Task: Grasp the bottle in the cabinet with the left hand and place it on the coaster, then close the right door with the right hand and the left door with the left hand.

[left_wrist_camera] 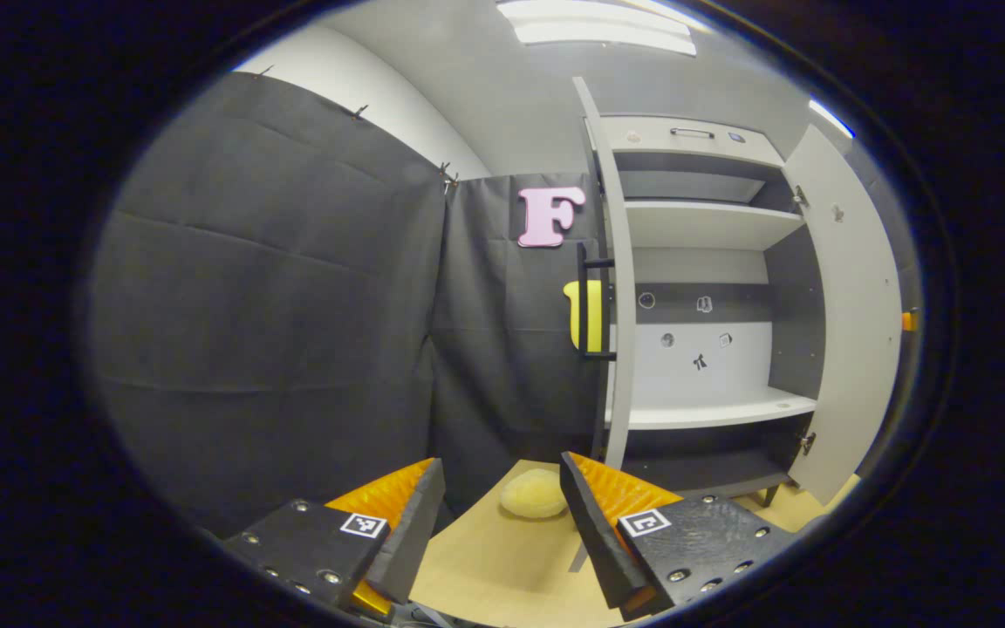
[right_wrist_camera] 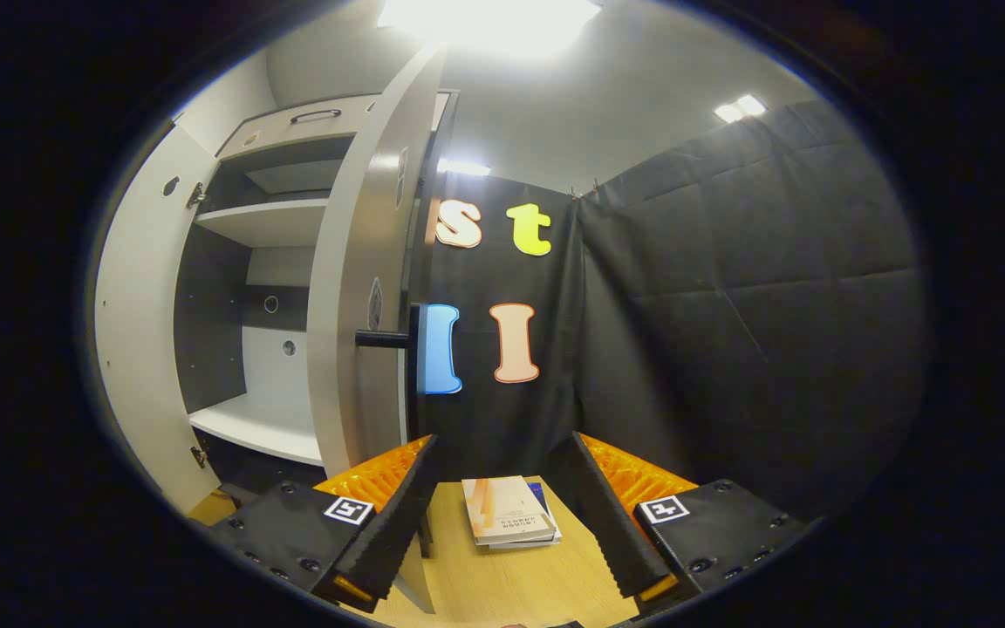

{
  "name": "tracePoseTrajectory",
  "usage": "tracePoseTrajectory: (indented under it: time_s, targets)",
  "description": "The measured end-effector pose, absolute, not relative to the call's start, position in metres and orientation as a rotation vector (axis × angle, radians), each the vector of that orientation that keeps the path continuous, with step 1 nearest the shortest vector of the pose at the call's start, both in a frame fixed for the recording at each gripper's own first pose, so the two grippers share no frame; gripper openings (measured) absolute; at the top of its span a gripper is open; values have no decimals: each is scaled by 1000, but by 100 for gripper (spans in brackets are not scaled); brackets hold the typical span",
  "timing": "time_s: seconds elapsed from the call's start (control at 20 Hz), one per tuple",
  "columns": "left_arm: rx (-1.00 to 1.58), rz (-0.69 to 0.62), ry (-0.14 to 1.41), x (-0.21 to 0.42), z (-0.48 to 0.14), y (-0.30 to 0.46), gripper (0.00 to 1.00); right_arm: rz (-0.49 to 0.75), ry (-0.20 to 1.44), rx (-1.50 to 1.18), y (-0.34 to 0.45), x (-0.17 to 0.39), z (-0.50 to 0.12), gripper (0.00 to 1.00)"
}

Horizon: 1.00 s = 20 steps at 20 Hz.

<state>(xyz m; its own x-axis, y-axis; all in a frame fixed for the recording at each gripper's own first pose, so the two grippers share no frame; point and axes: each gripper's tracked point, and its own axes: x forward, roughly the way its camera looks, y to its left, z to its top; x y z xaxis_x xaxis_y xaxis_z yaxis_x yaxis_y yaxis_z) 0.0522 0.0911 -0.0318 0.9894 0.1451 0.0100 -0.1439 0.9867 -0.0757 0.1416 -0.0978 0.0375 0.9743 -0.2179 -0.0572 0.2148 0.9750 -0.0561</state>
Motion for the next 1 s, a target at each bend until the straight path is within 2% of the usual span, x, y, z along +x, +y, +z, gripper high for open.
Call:
tracePoseTrajectory:
  time_s: [0.2,0.3,0.55,0.6,0.65,0.7,0.8,0.85,0.95,1.0]
  targets:
    - [-91,128,-17,66,-36,104,81,-237,75,-45,-92,140,37,92]
    - [-94,116,-7,76,-42,107,80,-234,72,-41,-84,139,37,95]
    - [-88,85,-6,101,-42,112,81,-198,50,-25,-53,135,36,95]
    - [-89,79,-8,105,-41,113,81,-189,47,-26,-45,135,37,92]
    - [-88,74,-8,107,-43,116,80,-178,47,-26,-36,135,37,95]
    - [-88,70,-6,110,-44,118,81,-165,46,-24,-28,137,37,92]
    - [-88,60,-1,116,-47,120,82,-144,42,-16,-12,139,36,95]
    - [-88,53,0,119,-48,121,82,-136,41,-10,-6,140,36,92]
    - [-89,46,-2,122,-48,125,81,-129,41,-2,6,142,35,92]
    - [-89,44,-4,123,-48,127,81,-128,39,-2,10,144,35,95]
